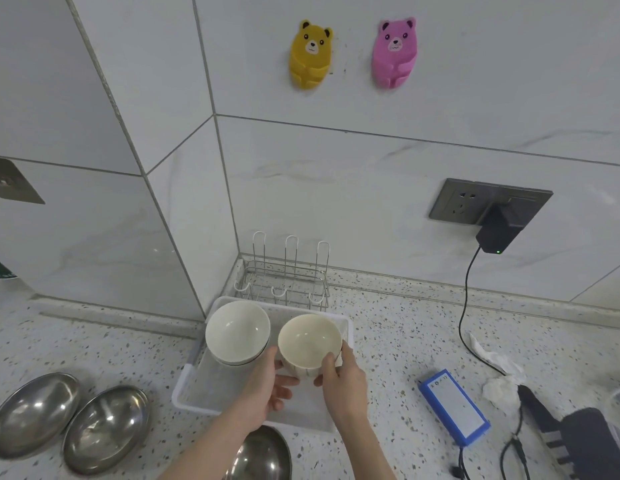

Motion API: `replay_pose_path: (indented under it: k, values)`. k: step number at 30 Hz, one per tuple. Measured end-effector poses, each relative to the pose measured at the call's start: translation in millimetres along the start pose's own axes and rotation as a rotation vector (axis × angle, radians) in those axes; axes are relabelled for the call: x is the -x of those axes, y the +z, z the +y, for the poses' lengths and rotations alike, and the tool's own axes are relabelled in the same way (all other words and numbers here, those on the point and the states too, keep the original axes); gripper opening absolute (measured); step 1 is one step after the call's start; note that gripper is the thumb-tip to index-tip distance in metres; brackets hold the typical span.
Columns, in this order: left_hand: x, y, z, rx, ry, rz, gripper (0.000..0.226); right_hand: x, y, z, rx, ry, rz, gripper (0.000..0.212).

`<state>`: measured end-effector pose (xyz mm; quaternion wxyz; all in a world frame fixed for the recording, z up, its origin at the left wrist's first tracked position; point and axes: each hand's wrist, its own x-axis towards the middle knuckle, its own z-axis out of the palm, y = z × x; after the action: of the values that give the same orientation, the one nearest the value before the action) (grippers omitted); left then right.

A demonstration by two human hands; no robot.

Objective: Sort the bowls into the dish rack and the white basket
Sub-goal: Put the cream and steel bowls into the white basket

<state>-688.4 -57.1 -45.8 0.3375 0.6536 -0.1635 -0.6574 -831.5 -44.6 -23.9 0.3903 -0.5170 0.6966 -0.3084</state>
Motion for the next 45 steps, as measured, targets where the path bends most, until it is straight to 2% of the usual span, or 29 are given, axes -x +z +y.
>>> replay_pose_path:
  k: [11,17,25,31,35,38,42,45]
  values:
    - [3,0,-5,-0.123,0.062,0.001,0.042,-1,9,-6,0.194,0.004,0.039,0.036]
    - [8,1,-6,-0.207,0.109,-0.026,0.021,-2,9,-6,0.224,-0.001,0.018,0.040]
    - [14,0,-5,-0.289,0.176,-0.029,0.022,-2,7,-7,0.270,0.001,-0.002,0.045]
    - [28,-7,-8,-0.445,0.357,0.008,0.025,-1,6,-7,0.317,0.000,-0.007,0.047]
    - [47,-27,-15,-0.538,0.477,0.024,0.044,1,5,-10,0.257,0.038,-0.017,0.057]
    - [60,-49,-20,-0.496,0.531,0.070,0.036,9,6,-13,0.191,0.025,0.017,0.064]
    - [72,-75,-30,-0.420,0.547,0.163,0.023,33,10,-12,0.049,-0.015,0.039,0.054]
    - [80,-92,-40,-0.339,0.527,0.207,0.016,59,14,-4,-0.002,-0.054,0.044,0.056]
